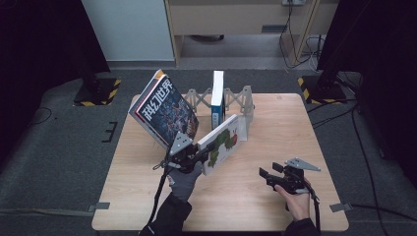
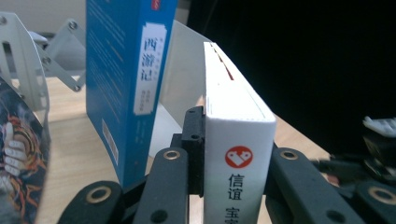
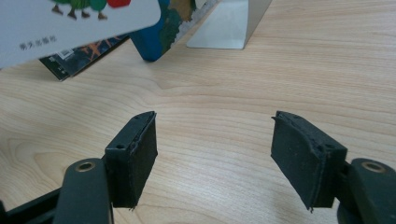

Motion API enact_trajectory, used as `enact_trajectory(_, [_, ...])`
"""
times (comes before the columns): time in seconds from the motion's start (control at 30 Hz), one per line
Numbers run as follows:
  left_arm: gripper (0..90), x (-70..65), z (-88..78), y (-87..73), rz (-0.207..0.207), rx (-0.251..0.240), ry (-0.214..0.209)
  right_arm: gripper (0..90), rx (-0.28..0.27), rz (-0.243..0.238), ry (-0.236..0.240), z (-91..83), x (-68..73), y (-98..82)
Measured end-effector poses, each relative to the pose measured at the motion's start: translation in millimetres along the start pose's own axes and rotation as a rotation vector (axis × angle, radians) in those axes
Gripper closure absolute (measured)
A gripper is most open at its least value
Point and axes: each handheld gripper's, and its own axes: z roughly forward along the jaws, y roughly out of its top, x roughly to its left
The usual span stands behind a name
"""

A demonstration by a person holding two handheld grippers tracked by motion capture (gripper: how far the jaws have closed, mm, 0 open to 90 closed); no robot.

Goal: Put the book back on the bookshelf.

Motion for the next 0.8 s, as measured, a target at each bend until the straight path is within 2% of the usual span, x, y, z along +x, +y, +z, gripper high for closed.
enact_trajectory(0.13, [74.6, -1.0, 9.8, 0.1, 0.007, -0.018, 0.035, 31.3, 0.007, -0.008, -0.009, 0.3, -1.2, -0.4])
enact_trajectory(0.4, [74.6, -1.0, 25.4, 4.5, -0.002, -0.054, 0.068, 31.2, 0.018, -0.015, -0.017, 1.3, -2.1, -1.1])
enact_trajectory(0.57, [74.6, -3.1, 37.1, 9.3, 0.022, -0.053, 0.083, 31.2, 0.019, -0.017, -0.021, 1.3, -4.1, -1.0])
enact_trajectory(0.7, [74.6, -5.5, 45.8, 9.2, 0.021, -0.051, 0.08, 31.3, 0.021, -0.023, -0.023, 1.2, -4.9, -1.0])
enact_trajectory(0.8, [74.6, -8.7, 53.4, 9.6, 0.036, -0.058, 0.104, 31.3, 0.021, -0.02, -0.023, 1.4, -4.7, -1.0])
